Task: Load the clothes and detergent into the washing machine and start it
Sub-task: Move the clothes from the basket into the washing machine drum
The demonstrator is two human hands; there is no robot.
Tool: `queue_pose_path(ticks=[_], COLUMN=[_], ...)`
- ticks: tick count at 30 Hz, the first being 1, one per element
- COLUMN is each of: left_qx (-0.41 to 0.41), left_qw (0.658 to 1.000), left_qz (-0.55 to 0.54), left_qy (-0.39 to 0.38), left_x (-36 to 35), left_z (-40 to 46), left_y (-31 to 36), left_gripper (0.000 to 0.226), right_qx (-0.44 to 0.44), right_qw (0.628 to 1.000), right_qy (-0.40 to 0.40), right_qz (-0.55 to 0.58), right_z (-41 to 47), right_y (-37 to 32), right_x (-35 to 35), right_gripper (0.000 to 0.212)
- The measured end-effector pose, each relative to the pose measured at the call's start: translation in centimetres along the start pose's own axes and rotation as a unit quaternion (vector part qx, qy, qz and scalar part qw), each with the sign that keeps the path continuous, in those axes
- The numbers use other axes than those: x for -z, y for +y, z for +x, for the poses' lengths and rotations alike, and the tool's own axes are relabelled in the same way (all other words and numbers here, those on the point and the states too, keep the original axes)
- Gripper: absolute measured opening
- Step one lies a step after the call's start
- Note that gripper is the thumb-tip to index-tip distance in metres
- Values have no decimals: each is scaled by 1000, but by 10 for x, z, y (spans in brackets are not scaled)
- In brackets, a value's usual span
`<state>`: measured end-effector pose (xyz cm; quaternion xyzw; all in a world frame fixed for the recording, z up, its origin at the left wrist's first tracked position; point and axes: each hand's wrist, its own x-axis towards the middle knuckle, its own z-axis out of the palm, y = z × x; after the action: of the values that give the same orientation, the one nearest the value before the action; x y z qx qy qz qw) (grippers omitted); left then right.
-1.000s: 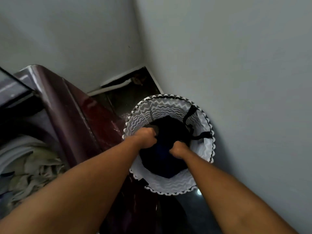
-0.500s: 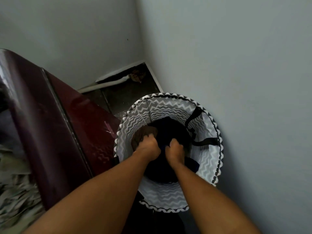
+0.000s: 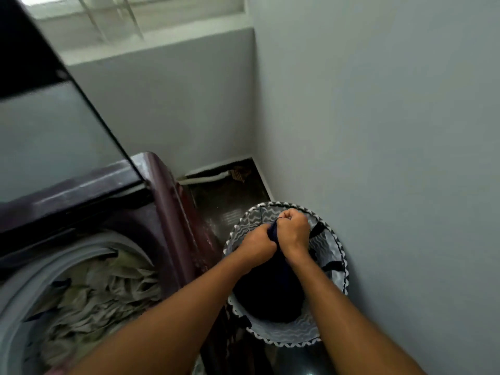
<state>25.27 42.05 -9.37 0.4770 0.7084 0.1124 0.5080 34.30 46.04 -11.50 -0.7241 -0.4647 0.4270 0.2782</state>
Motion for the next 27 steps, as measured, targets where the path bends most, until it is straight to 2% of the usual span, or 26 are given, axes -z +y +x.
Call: queue_pose_path(ticks=[2, 4, 7, 9, 10, 14, 18, 21, 22, 24, 27], left_qx=[-23, -50, -80, -73, -65, -38, -15, 28, 56, 110, 175], left_qw=[995, 987, 990, 993, 994, 994, 989, 982, 974, 955, 939], left_qz=[-39, -12, 85, 92, 82, 74, 105, 148, 180, 223, 212], left_qy=[-89, -154, -76, -6, 16, 65, 99, 117, 129, 159, 206], left_x=[25, 52, 89, 113, 126, 178, 236, 284, 301, 331, 354], left_z=[-20, -40, -65, -83, -94, -140, -198, -244, -260, -288, -313], left_y=[12, 21, 26, 23, 20, 7, -4, -14, -21, -42, -91], left_gripper=[51, 61, 43, 37, 36, 26, 21, 20, 21, 23, 18], right_qx=[-6, -16, -57, -52, -38, -3, 6, -1, 6, 33, 69], right_qw=[1000, 999, 991, 981, 978, 968, 950, 931, 925, 909, 885], right_qy=[-10, -32, -47, -63, -77, -120, -156, -239, -277, -352, -430], right_qz=[14, 29, 110, 177, 192, 221, 270, 276, 261, 220, 165], right_z=[-10, -23, -43, -60, -69, -110, -163, -206, -218, -240, -266], right_y=[-32, -64, -101, -125, -138, -177, -215, -241, -245, -250, -244], right_x=[3, 4, -1, -8, -14, -47, -77, -94, -100, -110, -126], right_gripper=[19, 18, 19, 16, 22, 34, 34, 24, 25, 15, 12])
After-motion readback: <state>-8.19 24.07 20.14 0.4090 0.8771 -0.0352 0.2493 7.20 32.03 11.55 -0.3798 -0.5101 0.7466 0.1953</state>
